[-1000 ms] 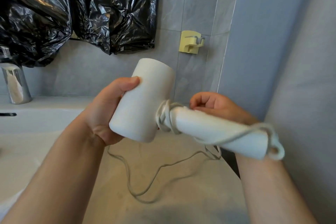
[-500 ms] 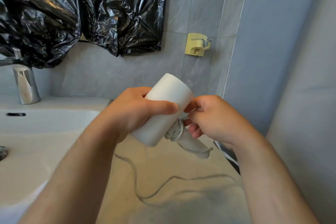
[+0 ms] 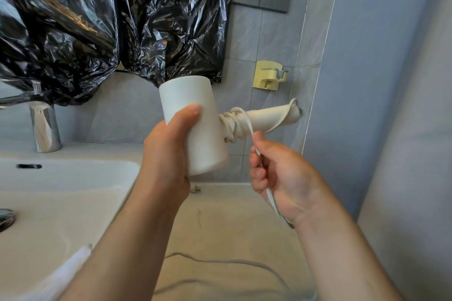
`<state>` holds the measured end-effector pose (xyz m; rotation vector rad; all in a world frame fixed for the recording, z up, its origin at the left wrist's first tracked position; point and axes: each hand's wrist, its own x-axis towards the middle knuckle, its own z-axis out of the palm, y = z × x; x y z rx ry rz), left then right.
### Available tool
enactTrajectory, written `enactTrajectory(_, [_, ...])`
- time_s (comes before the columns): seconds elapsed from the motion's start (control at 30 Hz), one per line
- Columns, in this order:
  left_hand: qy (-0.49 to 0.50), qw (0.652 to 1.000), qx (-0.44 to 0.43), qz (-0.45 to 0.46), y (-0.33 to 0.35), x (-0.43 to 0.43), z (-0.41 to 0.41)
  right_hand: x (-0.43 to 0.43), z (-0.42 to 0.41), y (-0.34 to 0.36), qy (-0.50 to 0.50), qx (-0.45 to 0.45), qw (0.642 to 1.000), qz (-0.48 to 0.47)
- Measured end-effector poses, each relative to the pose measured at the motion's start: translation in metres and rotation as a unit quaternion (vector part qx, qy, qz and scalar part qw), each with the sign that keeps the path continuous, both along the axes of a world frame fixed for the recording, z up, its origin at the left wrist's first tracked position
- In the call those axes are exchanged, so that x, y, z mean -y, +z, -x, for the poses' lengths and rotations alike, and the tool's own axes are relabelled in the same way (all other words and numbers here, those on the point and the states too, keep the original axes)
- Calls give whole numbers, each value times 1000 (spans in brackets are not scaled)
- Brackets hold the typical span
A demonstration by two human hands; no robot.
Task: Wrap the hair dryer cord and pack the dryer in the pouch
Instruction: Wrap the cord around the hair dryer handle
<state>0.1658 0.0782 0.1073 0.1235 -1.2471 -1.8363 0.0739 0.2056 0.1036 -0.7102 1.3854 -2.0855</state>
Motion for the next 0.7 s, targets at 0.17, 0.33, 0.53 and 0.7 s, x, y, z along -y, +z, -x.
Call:
enactTrajectory(0.17, [-110, 993, -5, -39, 1, -5, -1, -3, 6, -5, 3, -64, 998, 29])
enactTrajectory(0.33, [-195, 973, 69, -102, 0, 1, 0, -8, 5, -6, 47, -134, 980, 141])
enactTrajectory(0.53, [-156, 987, 38, -25, -4, 2, 3, 0, 7, -4, -31, -16, 983, 178])
enactTrajectory(0.7, [-53, 940, 63, 330, -15, 13, 2, -3, 14, 3, -14, 106, 968, 226])
